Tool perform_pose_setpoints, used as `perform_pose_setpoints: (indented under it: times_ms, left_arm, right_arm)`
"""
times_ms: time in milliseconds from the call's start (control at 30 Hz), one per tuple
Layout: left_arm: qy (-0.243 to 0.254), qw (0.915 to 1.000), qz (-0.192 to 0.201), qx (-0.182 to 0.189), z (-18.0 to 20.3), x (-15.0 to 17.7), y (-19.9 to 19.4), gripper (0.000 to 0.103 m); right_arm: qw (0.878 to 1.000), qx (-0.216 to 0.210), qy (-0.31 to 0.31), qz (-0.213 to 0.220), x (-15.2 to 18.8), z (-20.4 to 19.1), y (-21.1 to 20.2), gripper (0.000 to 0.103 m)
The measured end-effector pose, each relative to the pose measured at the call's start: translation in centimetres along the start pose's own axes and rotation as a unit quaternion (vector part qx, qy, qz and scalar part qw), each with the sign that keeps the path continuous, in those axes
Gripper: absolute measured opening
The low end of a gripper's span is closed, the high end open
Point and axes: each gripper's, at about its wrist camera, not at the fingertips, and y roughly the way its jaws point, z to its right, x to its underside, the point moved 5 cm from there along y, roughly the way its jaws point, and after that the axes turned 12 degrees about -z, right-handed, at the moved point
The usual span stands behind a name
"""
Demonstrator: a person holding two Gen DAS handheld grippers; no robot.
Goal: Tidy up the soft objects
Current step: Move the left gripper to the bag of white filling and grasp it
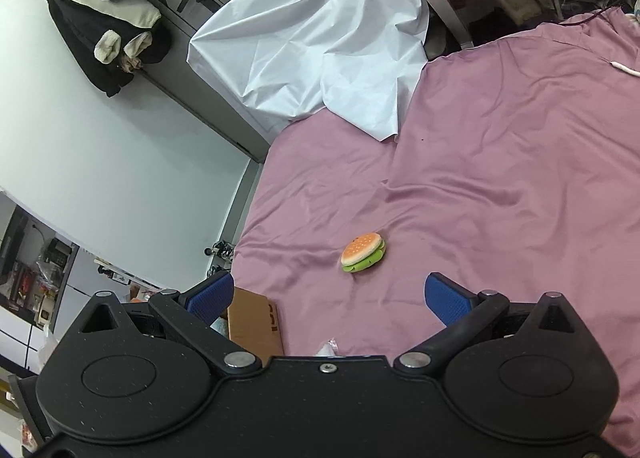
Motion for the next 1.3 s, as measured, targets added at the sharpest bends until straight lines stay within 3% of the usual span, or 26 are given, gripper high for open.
perform_pose_setpoints:
  times_ms: [333,967,1300]
  left_arm:
    - [-0.005,0.9994,-0.033,-0.012,2.2,1.8,4.2,0.090]
    - [-0.033,0.9964,-0.051,-0.058,3.8,3.0,9.7,0.076]
    - [-0.035,0.9926,-0.054,-0.103,3.7,3.2,12.1,0.075]
  right_arm:
    - [1.000,0.018,-0.023,0.003,0.0,0.5,0.5,0.103]
    - [0.993,0.055,-0.097,-0.031,0.8,1.1,2.7,0.103]
    - [0.992,0.037,-0.110,-0.044,1.0,1.3,4.0,0.103]
